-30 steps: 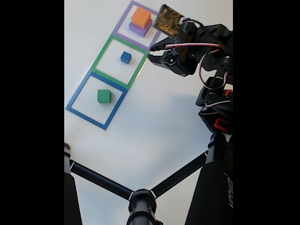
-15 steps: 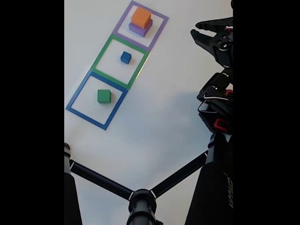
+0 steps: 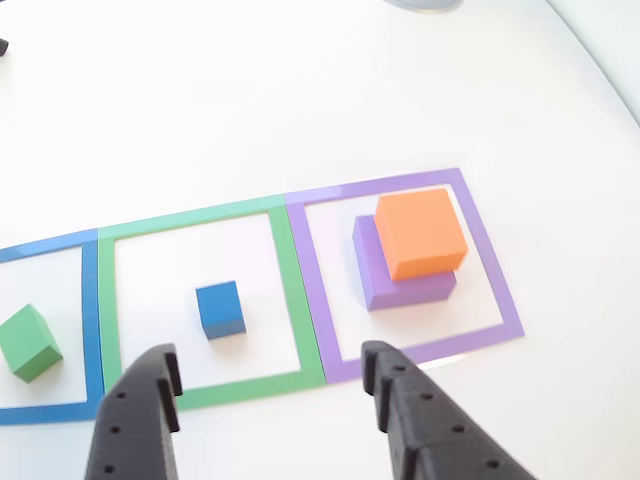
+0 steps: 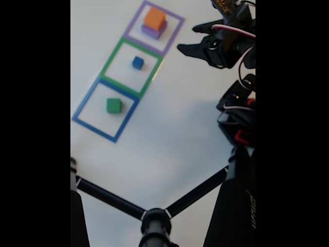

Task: Tower of hanoi

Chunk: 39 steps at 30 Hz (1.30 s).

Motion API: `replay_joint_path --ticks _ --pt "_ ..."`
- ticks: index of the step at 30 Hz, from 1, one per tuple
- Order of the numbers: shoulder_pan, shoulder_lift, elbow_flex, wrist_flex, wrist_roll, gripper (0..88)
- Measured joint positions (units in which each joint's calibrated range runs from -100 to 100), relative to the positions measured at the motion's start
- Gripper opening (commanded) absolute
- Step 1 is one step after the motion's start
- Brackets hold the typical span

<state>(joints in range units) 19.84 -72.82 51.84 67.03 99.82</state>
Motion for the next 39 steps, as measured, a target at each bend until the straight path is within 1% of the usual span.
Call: replay_joint_path --ticks 3,7,11,15,19,22,29,33,39 --pt "-1.5 2.4 12.2 -15.7 -0.2 29.4" --pt "-2.7 9.2 27.8 -41.2 -0.2 31.0" --pt "-2.6 18.2 32.9 -60.1 0.0 33.6" --pt "-2.6 31.3 34.5 -78.4 0.2 34.5" --pt "-2.6 45.1 34.5 -93.7 0.2 34.6" --pt "-2.6 53.2 34.5 -102.5 0.2 34.6" --pt "-6.2 65.2 36.1 -116.4 0.2 34.7" --pt "-8.9 70.9 36.1 -122.4 0.2 34.4" --pt "-8.4 78.3 35.1 -128.7 0.2 34.2"
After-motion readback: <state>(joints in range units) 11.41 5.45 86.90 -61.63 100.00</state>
